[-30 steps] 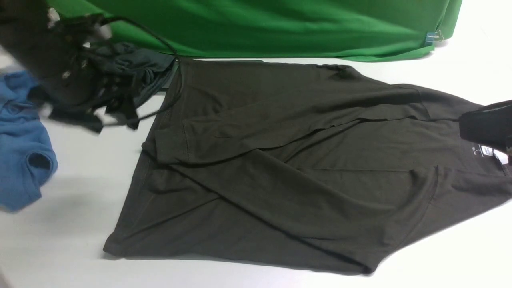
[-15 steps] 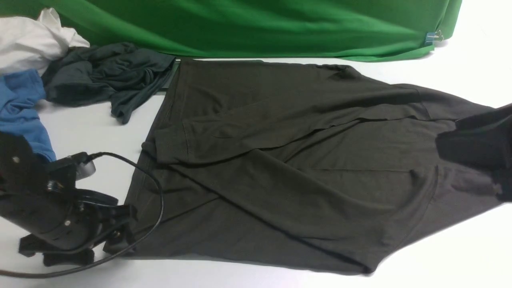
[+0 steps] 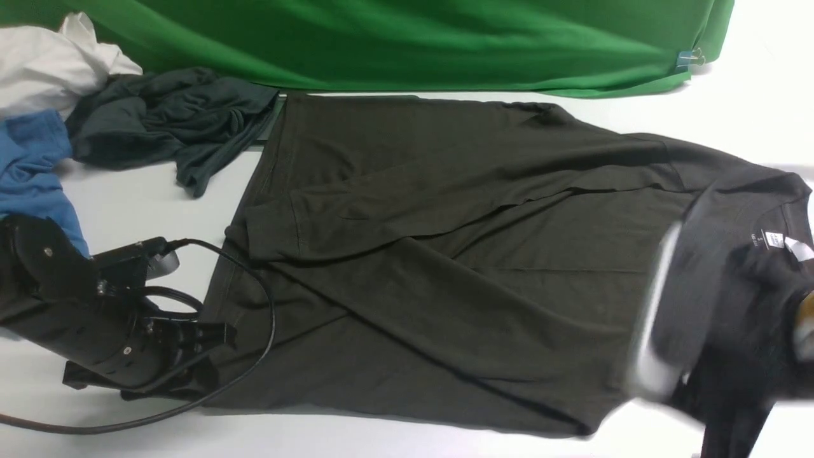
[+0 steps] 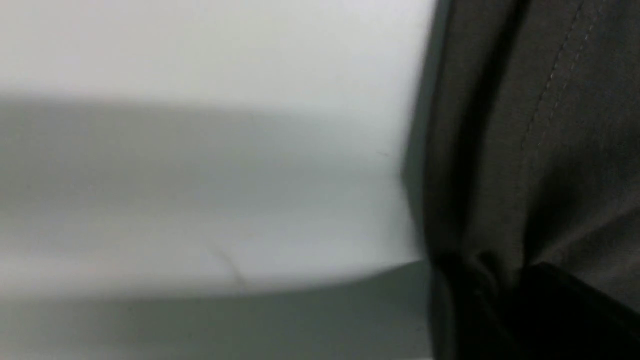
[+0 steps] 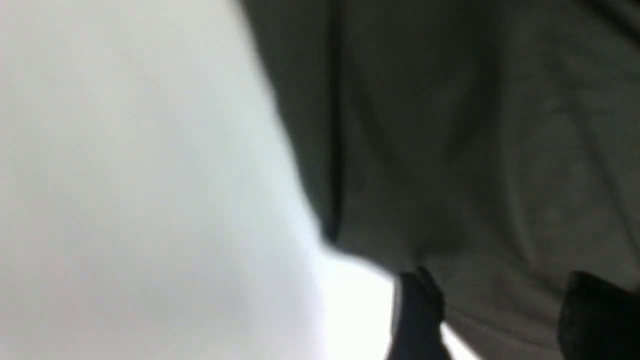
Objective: Fold a long-sleeved shirt on a white desktop.
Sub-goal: 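Grasp the near edge of the shirt at its hem and shoulder corners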
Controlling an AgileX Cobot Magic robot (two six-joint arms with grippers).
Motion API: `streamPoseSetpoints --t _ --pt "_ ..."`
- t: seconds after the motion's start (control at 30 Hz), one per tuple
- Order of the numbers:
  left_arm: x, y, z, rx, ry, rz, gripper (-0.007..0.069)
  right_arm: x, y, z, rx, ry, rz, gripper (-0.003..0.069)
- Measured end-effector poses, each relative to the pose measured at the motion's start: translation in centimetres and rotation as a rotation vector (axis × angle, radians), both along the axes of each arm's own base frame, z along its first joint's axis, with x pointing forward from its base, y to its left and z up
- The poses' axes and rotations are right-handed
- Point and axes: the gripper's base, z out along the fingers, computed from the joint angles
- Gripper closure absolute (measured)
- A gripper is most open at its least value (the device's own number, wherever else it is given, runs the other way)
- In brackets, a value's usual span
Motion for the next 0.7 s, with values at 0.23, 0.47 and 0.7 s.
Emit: streamPoseSetpoints --t 0.23,0.47,0.7 --pt "-0.4 1.1 1.6 -0.007 -0.046 0.042 0.0592 -0.6 1.5 -4.7 -0.129 -0.003 0.21 0.0263" --pt "-0.7 1.1 2.5 -0.008 -0.078 0.034 0.0592 1.1 2.9 -8.1 -0.151 0.027 0.225 0.026" --pt "-0.7 1.1 2.5 -0.009 -0.075 0.034 0.0592 2.8 4.6 -9.7 -0.17 0.071 0.214 0.0377"
